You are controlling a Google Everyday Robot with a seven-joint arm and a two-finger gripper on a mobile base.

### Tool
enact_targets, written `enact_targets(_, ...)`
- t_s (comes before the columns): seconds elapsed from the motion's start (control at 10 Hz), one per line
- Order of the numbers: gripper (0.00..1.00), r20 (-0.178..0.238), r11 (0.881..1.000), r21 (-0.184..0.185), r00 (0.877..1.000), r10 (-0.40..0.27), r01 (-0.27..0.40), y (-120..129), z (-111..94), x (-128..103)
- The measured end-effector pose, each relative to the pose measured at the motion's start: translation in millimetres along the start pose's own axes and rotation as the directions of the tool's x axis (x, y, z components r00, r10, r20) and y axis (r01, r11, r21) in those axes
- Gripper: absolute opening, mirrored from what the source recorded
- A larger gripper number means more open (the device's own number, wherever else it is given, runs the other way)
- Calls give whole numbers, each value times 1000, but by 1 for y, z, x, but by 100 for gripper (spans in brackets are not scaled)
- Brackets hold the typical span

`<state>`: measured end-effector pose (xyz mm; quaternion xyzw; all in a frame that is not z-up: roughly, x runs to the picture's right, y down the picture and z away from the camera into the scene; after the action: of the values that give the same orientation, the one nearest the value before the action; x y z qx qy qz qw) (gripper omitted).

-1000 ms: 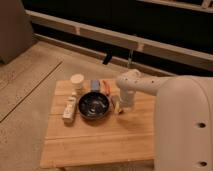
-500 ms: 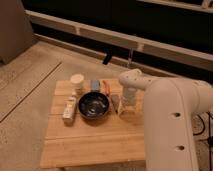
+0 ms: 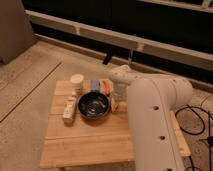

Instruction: Push the eraser across the table

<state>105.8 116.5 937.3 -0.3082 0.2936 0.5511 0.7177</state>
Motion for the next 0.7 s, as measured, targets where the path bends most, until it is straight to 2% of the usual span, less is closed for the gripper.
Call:
enact_targets(0.1, 65, 9, 1000, 13, 1000, 11, -11, -9, -2, -3)
enact_targets(0.4, 65, 60, 996, 86, 998, 29, -34, -46, -21, -12)
enact_targets(0.5, 65, 86, 994, 105, 996, 8, -17, -55, -27, -17)
enact_targets(0.7, 65, 114, 993, 116, 993, -35, 21, -62, -29, -24)
